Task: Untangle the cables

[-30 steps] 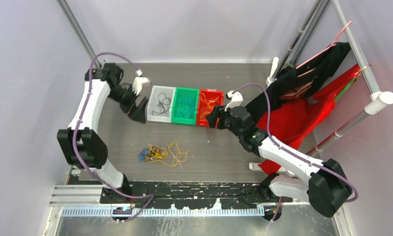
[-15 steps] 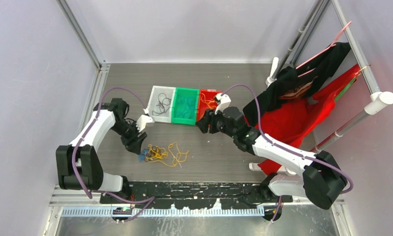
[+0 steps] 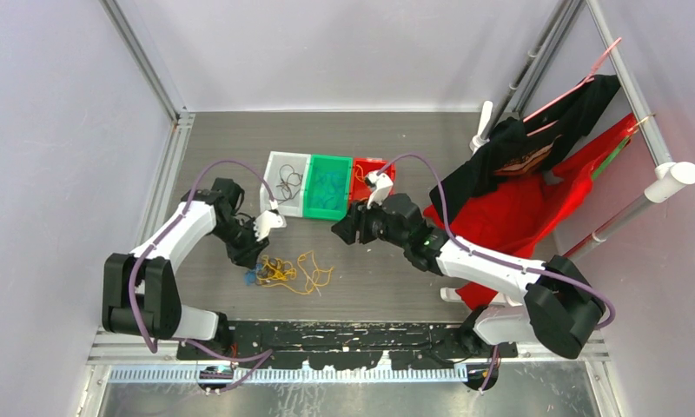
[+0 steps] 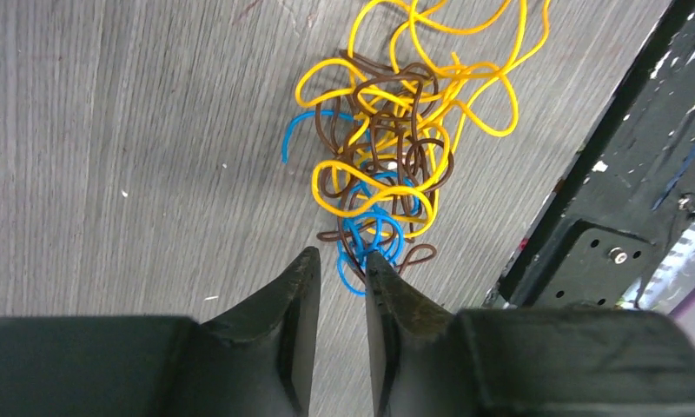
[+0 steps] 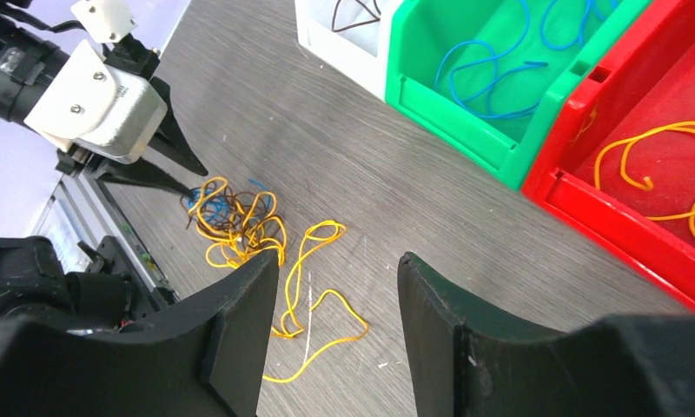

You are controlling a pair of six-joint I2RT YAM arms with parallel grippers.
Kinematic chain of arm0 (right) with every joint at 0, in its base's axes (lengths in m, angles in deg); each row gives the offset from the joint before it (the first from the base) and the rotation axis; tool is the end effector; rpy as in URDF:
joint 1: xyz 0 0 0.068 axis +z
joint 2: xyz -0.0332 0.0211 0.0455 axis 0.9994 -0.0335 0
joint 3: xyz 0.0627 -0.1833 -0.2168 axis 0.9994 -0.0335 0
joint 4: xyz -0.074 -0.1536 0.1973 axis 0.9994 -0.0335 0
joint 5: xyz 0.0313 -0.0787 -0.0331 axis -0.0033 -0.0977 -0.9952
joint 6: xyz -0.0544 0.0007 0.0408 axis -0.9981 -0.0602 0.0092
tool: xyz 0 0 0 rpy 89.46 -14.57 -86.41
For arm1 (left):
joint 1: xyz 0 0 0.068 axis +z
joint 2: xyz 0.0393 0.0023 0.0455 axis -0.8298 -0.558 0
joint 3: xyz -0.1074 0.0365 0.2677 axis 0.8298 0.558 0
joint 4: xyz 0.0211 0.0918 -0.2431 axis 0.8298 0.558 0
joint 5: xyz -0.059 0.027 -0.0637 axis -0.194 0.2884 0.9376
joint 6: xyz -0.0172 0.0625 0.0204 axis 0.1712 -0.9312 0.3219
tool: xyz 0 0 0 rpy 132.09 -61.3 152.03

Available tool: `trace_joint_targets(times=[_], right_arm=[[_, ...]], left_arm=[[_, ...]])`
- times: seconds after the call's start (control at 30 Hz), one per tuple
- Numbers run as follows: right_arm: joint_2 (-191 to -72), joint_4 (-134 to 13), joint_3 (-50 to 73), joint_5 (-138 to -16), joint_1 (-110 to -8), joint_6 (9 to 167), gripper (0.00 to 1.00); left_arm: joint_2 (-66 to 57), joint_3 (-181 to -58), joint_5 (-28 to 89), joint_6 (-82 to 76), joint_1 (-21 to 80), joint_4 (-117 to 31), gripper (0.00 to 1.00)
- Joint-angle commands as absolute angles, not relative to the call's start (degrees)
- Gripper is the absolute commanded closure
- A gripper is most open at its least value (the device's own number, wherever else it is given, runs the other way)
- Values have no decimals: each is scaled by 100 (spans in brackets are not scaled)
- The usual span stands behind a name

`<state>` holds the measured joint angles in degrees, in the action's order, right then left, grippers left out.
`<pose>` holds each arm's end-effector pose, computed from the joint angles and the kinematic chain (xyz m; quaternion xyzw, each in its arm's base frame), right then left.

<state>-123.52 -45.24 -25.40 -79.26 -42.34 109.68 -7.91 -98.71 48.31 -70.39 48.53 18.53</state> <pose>0.2026 0.2152 0.2524 -0.1478 0.8041 0.3778 0.4346 0.2120 -0.0524 0.2072 0.5190 0.8241 -0.1967 0.1134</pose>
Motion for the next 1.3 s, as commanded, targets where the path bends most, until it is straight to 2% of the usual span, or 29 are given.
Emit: trace_joint_targets(times=[0.0,0.13,0.3,0.47,0.57,0.67,0.73,0.77,1.0,1.27], right_arm=[[-12146,-4509,-2444,-7676,-4111,11070,42],[-11877,-4774,-2620,-7612,-3983,11042,42],[-11814,-4817,-2618,-7590,-3759,10861,42],[-12278,-4096,-2432,-7776,-3288,10585,42],[-12888,-3661,-2138,-7561,-3046,10473,41],[-13613,-3105,-1843,-7150,-2886,10537,41],[-14016,-2925,-1600,-7013,-2816,10562,41],[-14169,-2805,-1541,-6975,-2792,10567,41],[-14936,-2421,-1159,-6761,-2737,10703,42],[-15597,-2335,-794,-6806,-2620,10799,42]], left_arm=[[-721,-9842,4679,-7389,4852,1756,79],[-411,-10088,4739,-7542,4852,2021,99],[-393,-10832,5262,-7049,4856,2587,100],[-321,-11227,5643,-6938,4861,3047,100],[-262,-11059,5587,-7131,4862,3158,88],[-261,-10821,5506,-7291,4941,3206,69],[-276,-10738,5967,-7815,5278,3531,57],[-279,-10628,6137,-7986,5458,3512,55],[-522,-10160,5981,-7845,5608,2505,55],[-849,-9834,5853,-7762,5564,2047,55]])
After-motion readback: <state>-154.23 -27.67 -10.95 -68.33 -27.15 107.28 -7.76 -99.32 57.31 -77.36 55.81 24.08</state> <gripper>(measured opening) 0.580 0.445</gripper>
